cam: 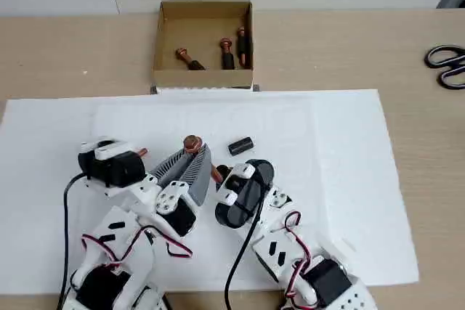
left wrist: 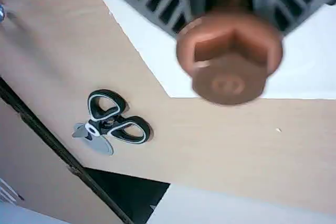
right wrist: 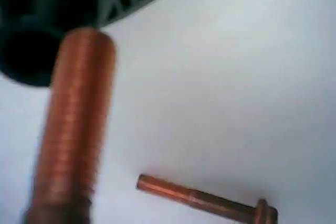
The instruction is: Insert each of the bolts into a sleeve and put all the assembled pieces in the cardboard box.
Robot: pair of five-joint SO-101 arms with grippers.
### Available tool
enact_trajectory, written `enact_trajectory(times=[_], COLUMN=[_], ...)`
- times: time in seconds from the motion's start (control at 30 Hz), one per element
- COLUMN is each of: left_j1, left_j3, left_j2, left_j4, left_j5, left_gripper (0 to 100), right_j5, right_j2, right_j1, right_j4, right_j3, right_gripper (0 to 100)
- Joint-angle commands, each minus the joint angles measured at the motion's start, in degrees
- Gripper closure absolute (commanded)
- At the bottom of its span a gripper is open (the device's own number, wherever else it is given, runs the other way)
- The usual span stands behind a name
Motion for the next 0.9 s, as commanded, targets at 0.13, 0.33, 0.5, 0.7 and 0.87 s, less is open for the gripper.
enact_trajectory(times=[0.13, 0.33, 0.5, 0.7, 0.87], left_j1=[0.18, 0.00, 0.00, 0.00, -0.09], left_j3=[-0.13, -0.48, -0.04, 0.66, 0.40], left_j2=[-0.35, -0.35, -0.18, -0.35, -0.35], left_j4=[-1.67, -2.90, -5.45, -5.45, -5.45], left_j5=[0.00, 0.00, 0.00, 0.00, -2.90], left_gripper=[99, 99, 99, 99, 99], right_j5=[0.44, 0.44, 0.44, 0.44, 0.44], right_j2=[-0.66, -0.66, -0.66, -0.66, -0.66], right_j1=[-0.48, -1.71, -3.56, -3.03, -2.33], right_j4=[-1.19, -1.10, -1.10, -1.10, -1.01], right_j3=[-2.11, -2.20, -2.20, -2.20, -2.02], right_gripper=[99.6, 99.6, 99.6, 99.6, 99.6])
